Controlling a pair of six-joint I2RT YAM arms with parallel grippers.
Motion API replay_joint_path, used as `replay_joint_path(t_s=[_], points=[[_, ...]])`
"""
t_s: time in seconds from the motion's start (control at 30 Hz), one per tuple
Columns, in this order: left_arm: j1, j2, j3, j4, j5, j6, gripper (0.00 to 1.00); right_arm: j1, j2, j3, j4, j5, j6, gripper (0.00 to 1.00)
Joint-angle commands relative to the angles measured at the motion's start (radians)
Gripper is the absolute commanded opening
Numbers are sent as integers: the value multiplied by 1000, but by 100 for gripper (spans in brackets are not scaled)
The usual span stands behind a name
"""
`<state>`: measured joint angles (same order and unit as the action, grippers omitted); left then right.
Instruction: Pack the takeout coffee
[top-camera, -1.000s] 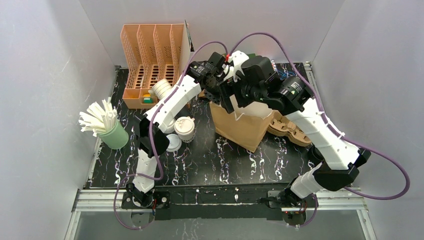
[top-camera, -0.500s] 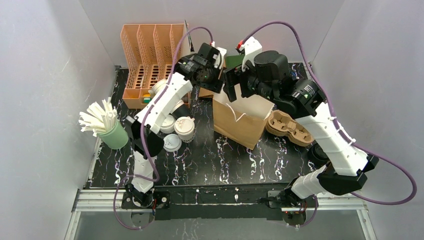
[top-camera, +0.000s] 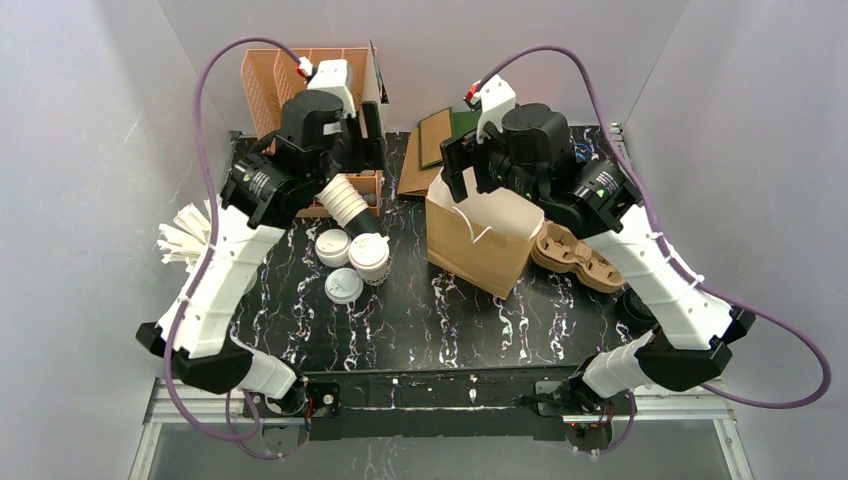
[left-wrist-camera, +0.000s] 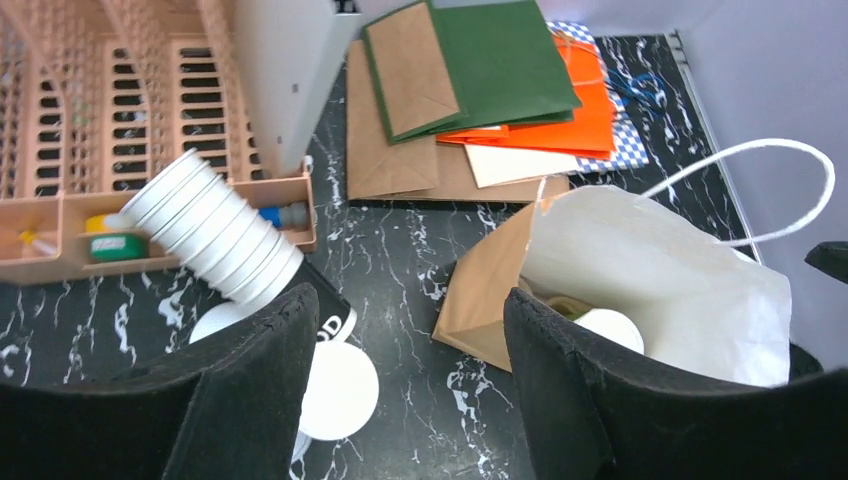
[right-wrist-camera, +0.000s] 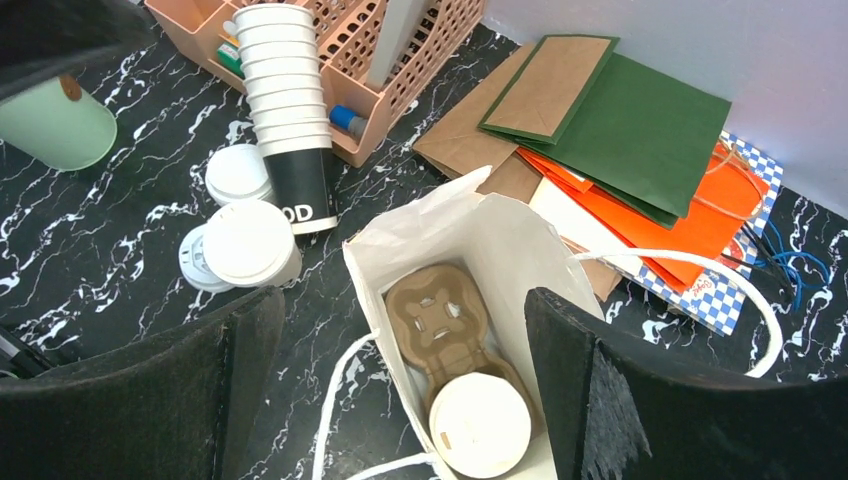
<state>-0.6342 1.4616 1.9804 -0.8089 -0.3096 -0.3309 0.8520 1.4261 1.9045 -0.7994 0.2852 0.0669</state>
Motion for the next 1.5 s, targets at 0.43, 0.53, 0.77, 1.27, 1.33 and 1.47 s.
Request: replay_joint_path(t_s=[0.43, 0.53, 0.77, 1.27, 1.33, 1.47], points=[[44, -86, -61, -432, -485, -395, 69, 61, 167, 112, 14, -219, 50, 98], [89, -89, -63, -483, -618, -428, 65, 62, 176, 103, 30, -224, 82, 98], [327, -103, -214, -382, -692, -417, 55, 61, 148, 61, 38, -221, 105, 98], [406, -119, -263, -233, -261, -252, 64, 146, 345, 60, -63, -200, 140, 98], [406, -119, -265, -237, -251, -244, 64, 191, 396, 102, -69, -145, 132, 98], [407, -83, -241, -325, -403, -322, 63, 253, 483, 195, -78, -85, 135, 98]])
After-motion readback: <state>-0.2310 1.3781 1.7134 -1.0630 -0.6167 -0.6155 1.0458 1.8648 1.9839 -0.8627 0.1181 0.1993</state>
